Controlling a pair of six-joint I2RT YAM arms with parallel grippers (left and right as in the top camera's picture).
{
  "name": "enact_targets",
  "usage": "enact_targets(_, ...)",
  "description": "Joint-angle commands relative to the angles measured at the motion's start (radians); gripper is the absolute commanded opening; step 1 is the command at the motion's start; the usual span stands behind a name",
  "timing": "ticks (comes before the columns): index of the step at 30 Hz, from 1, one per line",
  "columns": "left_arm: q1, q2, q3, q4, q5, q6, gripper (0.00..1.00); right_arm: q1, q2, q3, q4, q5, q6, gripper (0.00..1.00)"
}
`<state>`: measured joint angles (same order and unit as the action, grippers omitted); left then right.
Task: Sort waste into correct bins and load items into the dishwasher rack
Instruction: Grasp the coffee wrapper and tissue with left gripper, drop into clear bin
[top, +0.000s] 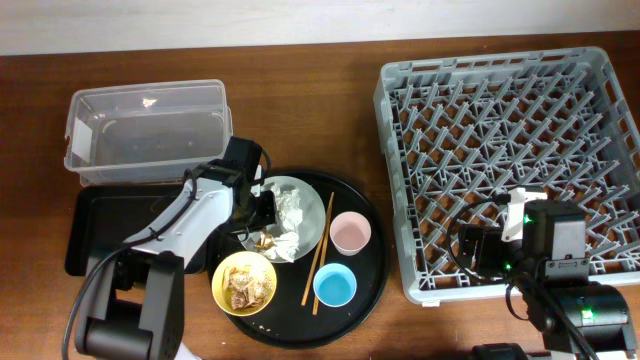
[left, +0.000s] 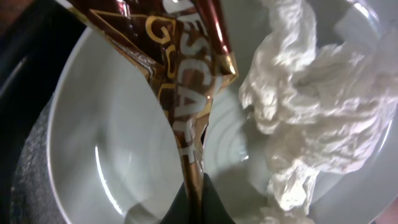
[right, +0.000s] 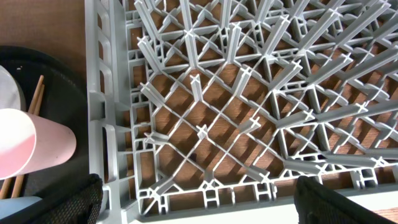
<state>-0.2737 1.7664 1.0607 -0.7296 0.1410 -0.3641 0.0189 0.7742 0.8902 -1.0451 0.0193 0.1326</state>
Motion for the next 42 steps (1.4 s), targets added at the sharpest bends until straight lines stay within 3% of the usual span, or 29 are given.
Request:
enact_targets(1,-0.003,-0.055,0.087,-0.08,-0.054,-0.002,0.0,-0.006,-0.002,0.018,0.0,0.016,0.007,0.99)
enact_targets(3,-0.003,-0.163,0.15,-0.098,-0.104,-0.002,0.0,-0.006,-0.002,0.018,0.001,0.016,0.007,0.99)
enact_targets(6,0.023,-0.27,0.174,0.0,-0.318,-0.002,0.0,-0.006,-0.002,0.018,0.001,0.016,0.007,0.99)
enact_targets(10,0.164,-0.2,0.174,0.35,-0.348,-0.002,0.0,-0.006,-0.002,0.018,0.001,0.016,0.007,0.99)
enact_targets(13,0.225,-0.084,0.173,0.493,-0.348,-0.002,0.01,-0.006,-0.002,0.018,0.002,0.015,0.007,0.99)
enact_targets(14,0.237,-0.041,0.174,0.513,-0.348,-0.002,0.12,-0.006,-0.002,0.018,0.002,0.015,0.007,0.99)
enact_targets(15,0.246,-0.012,0.173,0.52,-0.348,-0.002,0.37,-0.006,-0.002,0.018,0.001,0.015,0.007,0.99)
enact_targets(16,0.252,-0.007,0.174,0.52,-0.348,-0.002,0.57,-0.006,-0.002,0.018,0.002,0.015,0.007,0.99)
enact_targets(18,0.245,-0.055,0.192,0.481,-0.334,-0.002,0.58,-0.006,-0.002,0.018,0.001,0.015,0.007,0.99)
enact_targets(21,0.138,-0.183,0.193,0.248,-0.069,0.029,0.59,-0.006,-0.002,0.018,0.001,0.015,0.007,0.99)
enact_targets(23,0.024,-0.161,0.182,0.104,-0.066,0.029,0.6,-0.006,-0.002,0.018,0.001,0.015,0.007,0.99)
enact_targets(25,-0.07,-0.088,0.182,0.056,-0.09,0.029,0.63,-0.006,-0.002,0.018,0.001,0.015,0.007,0.99)
enact_targets(30,-0.143,0.161,0.182,0.011,-0.095,0.028,0.6,-0.006,-0.002,0.018,0.001,0.015,0.007,0.99)
enact_targets(31,-0.143,0.182,0.182,-0.003,-0.095,0.028,0.42,-0.006,-0.002,0.018,0.001,0.015,0.007,0.99)
enact_targets(32,-0.142,0.175,0.189,-0.006,-0.096,0.028,0.02,-0.006,-0.002,0.018,0.001,0.015,0.007,0.99)
enact_targets(35,-0.123,0.082,0.247,-0.032,-0.124,0.029,0.0,-0.006,-0.002,0.018,0.0,0.015,0.007,0.99)
enact_targets(37,-0.056,-0.048,0.295,-0.026,-0.238,0.028,0.0,-0.006,-0.002,0.018,0.0,0.015,0.007,0.99)
enact_targets(39,0.071,-0.113,0.298,0.112,-0.372,0.028,0.0,-0.006,-0.002,0.018,0.001,0.015,0.007,0.99)
enact_targets(41,0.201,-0.089,0.298,0.248,-0.374,0.028,0.06,-0.006,-0.002,0.018,0.001,0.015,0.007,0.99)
enact_targets(42,0.24,-0.068,0.298,0.301,-0.374,0.028,0.22,-0.006,-0.002,0.018,0.001,0.015,0.007,0.99)
